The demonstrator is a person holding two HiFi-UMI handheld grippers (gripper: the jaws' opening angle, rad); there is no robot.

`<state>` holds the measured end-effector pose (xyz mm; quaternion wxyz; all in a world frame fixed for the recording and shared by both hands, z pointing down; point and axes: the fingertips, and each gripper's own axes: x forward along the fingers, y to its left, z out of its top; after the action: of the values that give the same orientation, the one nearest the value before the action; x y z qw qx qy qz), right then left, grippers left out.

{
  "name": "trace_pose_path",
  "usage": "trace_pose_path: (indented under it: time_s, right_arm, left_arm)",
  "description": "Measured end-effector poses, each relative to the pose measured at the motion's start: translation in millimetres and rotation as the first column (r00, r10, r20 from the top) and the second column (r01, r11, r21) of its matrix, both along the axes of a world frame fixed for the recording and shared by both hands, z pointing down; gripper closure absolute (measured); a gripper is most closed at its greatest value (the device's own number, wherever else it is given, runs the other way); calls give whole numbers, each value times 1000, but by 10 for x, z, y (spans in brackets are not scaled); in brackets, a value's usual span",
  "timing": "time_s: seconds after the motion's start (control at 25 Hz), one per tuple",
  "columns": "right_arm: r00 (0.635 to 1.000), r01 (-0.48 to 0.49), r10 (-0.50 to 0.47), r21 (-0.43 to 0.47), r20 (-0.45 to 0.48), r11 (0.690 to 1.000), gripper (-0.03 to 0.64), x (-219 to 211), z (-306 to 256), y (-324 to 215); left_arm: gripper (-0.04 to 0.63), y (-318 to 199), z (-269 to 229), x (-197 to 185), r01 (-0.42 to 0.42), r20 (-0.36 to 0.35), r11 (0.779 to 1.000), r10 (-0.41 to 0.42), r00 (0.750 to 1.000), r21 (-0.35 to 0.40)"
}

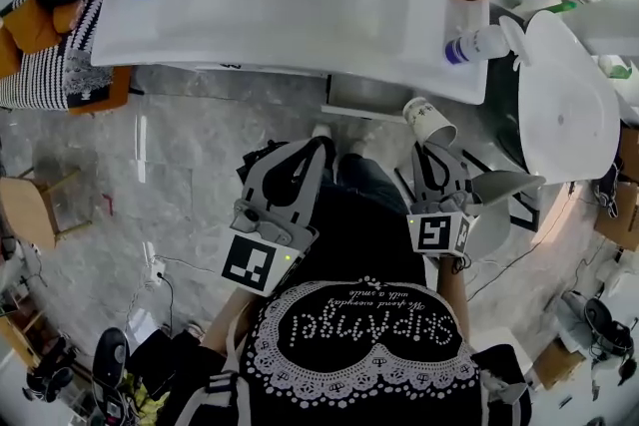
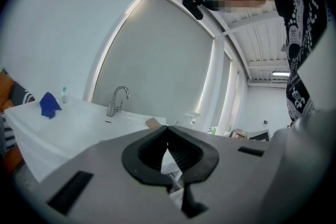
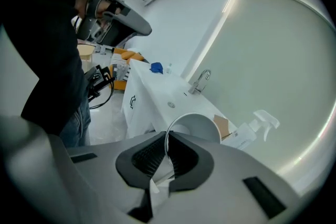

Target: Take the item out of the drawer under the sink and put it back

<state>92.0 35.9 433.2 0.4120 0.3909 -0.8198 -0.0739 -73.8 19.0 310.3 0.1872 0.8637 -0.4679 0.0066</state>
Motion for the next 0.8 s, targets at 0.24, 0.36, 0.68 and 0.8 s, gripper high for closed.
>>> trace_pose_path:
  time_s: [0.24,0.36,0.68,0.8]
  right_arm:
    - [997,46,-48,-45,-64,998,591,-159,309,-66]
    - [995,61,-66,-69,-77,996,591,-226,422,-79]
    - [992,77,-88,-112,-92,991,591,-300,636,-102]
    - [992,77,-88,-115,-95,990,591,-307,666,-86]
  left_arm:
    - [591,-23,33,-325,46,1,999,-46,999,-9]
    - [591,-35,50,-424,65,-9,998,-65,998,-14]
    - [591,12,109,-505,78,-25,996,-80,997,-45]
    - [591,41,111,-513,82,-33,996,-84,996,-47]
